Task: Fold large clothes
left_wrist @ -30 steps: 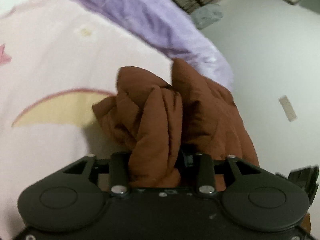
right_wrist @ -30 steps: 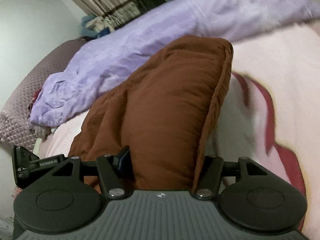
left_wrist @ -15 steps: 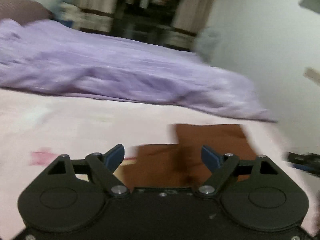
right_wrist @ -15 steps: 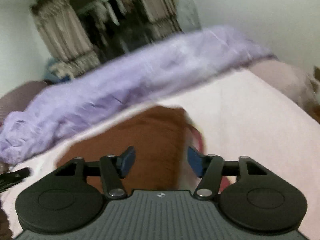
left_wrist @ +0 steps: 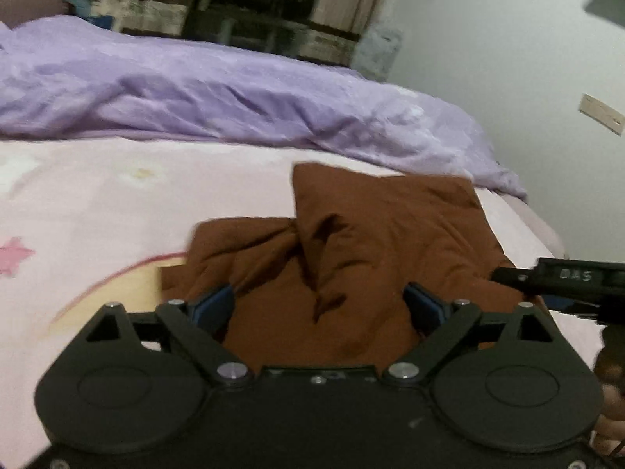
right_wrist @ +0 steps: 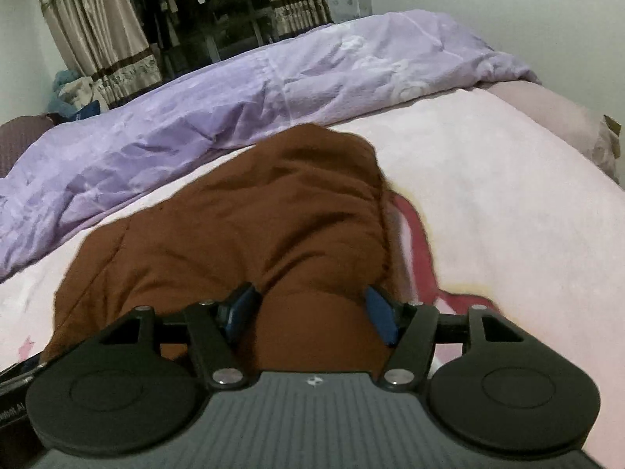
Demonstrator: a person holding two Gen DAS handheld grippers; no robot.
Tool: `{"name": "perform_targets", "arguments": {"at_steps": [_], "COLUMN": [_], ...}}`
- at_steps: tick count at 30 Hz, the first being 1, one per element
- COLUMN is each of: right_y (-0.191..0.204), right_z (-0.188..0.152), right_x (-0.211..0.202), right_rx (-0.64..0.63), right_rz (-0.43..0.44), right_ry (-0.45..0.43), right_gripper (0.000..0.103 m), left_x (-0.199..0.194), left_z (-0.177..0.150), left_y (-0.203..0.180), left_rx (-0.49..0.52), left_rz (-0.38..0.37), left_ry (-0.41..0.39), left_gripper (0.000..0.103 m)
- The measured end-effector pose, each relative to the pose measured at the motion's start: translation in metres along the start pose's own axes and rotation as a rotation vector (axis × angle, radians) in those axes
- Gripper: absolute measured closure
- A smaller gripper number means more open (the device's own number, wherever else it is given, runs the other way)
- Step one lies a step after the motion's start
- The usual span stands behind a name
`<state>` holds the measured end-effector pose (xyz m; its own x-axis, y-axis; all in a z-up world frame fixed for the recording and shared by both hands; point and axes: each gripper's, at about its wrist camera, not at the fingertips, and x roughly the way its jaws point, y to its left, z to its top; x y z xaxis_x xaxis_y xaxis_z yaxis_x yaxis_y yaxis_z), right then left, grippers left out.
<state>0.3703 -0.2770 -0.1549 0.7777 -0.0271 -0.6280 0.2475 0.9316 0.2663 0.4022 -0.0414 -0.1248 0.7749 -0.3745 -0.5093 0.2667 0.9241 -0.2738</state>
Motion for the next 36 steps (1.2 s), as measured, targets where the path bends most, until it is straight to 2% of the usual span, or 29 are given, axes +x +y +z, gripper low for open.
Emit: {"name": "perform_targets", "arguments": {"at_steps": [2, 5, 8, 9, 11, 12, 13, 15, 16, 18, 19, 20, 22, 24, 27, 29, 31, 32, 33, 34, 36], "right_y": [0.004, 0.013, 0.017, 0.019, 0.022, 0.022, 0.018, 0.003, -0.011, -0.027, -0.028, -0.025, -0.015, -0.004, 0.010, 0.020, 0.026, 0.027, 0.028, 0.028, 0.036], "right_z": [-0.001, -0.009, -0.024, -0.031, -0.045, -0.053, -0.062, -0.071, -0.069, -0.061, -0.058, -0.056, -0.055, -0.056, -0.062, -0.070, -0.075, -0.079, -0.083, -0.086, -0.091], "right_x": [-0.027, -0.058, -0.072, -0.071, -0.062, -0.053, -0.044, -0.028, -0.025, -0.031, -0.037, -0.046, -0.065, -0.083, -0.106, -0.110, -0.095, -0.082, -0.069, -0.062, -0.060], "right_rx": [-0.025, -0.072, -0.091, -0.106, -0.135, -0.138, -0.124, -0.044, 0.041, 0.120, 0.110, 0.079, 0.019, -0.033, -0.093, -0.131, -0.158, -0.160, -0.163, -0.173, -0.225], "right_rz": [-0.005, -0.056, -0.035, -0.029, -0.042, -0.047, -0.049, -0.044, 0.016, 0.083, 0.091, 0.077, 0.035, 0.016, 0.046, 0.049, 0.039, 0.026, 0.013, 0.004, -0.031], "right_ry": [-0.028, -0.055, -0.044, -0.031, -0.009, -0.002, -0.006, -0.024, -0.001, 0.020, 0.007, -0.019, -0.068, -0.079, -0.075, -0.061, -0.006, 0.020, 0.034, 0.027, -0.002], "right_gripper": [0.029, 0.027, 0.027, 0.027, 0.024, 0.018, 0.006, 0.001, 0.002, 0.004, 0.009, 0.014, 0.029, 0.033, 0.037, 0.041, 0.043, 0.043, 0.042, 0.040, 0.039], "left_x": [-0.019, -0.043, -0.050, -0.051, -0.033, -0.025, -0.022, -0.022, -0.028, -0.042, -0.048, -0.052, -0.066, -0.083, -0.103, -0.103, -0.081, -0.066, -0.053, -0.048, -0.055], "left_z": [-0.007, -0.013, -0.023, -0.030, -0.043, -0.051, -0.057, -0.062, -0.062, -0.055, -0.049, -0.042, -0.032, -0.028, -0.034, -0.043, -0.055, -0.063, -0.071, -0.078, -0.077], "left_y": [-0.007, -0.019, -0.025, -0.022, -0.020, -0.016, -0.012, -0.009, -0.011, -0.015, -0.016, -0.018, -0.023, -0.028, -0.030, -0.026, -0.019, -0.014, -0.005, 0.007, 0.015], "left_rx": [0.024, 0.083, 0.108, 0.105, 0.101, 0.111, 0.109, 0.093, 0.104, 0.110, 0.097, 0.083, 0.072, 0.080, 0.073, 0.073, 0.086, 0.084, 0.048, -0.038, -0.111], "left_rz": [0.002, 0.017, 0.043, 0.055, 0.099, 0.102, 0.098, 0.098, 0.103, 0.101, 0.099, 0.099, 0.108, 0.128, 0.115, 0.116, 0.153, 0.145, 0.105, 0.055, 0.035], "left_ry": [-0.018, 0.011, 0.010, 0.032, 0.160, 0.156, 0.130, 0.105, 0.100, 0.113, 0.125, 0.132, 0.132, 0.121, 0.096, 0.095, 0.164, 0.211, 0.240, 0.240, 0.211], "left_gripper": [0.007, 0.007, 0.007, 0.004, 0.000, 0.000, 0.000, 0.000, 0.000, 0.000, 0.000, 0.000, 0.000, 0.000, 0.000, 0.000, 0.000, 0.000, 0.000, 0.000, 0.000]}}
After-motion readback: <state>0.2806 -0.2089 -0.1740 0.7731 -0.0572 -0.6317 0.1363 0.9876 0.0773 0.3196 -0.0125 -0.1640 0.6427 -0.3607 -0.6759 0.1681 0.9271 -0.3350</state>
